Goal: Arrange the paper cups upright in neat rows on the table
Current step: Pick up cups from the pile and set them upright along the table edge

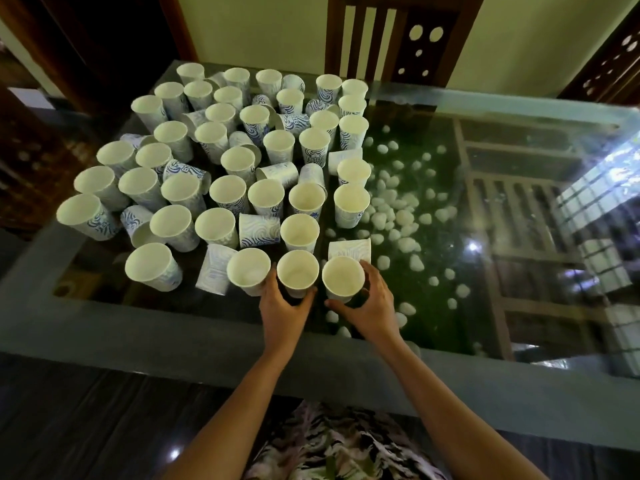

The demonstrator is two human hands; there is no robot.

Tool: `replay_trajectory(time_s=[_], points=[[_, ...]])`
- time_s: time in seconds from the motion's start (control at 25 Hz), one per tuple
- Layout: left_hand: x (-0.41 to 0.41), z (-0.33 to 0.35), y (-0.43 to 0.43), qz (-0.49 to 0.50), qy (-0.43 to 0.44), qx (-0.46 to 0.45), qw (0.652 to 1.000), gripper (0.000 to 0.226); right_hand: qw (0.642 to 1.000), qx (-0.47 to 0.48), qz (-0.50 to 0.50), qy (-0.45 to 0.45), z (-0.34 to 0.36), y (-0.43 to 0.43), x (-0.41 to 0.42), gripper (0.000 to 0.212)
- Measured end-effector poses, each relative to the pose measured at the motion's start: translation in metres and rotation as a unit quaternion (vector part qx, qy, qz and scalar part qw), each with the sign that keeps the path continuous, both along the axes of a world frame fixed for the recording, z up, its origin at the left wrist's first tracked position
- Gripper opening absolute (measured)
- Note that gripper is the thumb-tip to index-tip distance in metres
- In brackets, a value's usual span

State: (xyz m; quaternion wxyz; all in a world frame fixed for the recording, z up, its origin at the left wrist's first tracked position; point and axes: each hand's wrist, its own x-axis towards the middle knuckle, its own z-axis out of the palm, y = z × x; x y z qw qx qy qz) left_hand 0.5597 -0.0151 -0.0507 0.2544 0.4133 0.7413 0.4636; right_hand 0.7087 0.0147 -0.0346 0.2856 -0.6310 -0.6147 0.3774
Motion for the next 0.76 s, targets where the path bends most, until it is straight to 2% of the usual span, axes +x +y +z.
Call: replay_trajectory(time_s=[0.36, 0.76], points=[[0.003, -0.001, 0.005, 0.017, 0.001, 0.034, 0.999, 0.071, 0.998, 0.047, -0.024, 0.029, 0.000, -0.001, 0.000, 0.073], [0.011, -0.004, -0.018, -0.053, 0.001, 0.052, 0.997, 0.070, 0.993, 0.057, -0.101, 0.028, 0.006, -0.045, 0.019, 0.073]])
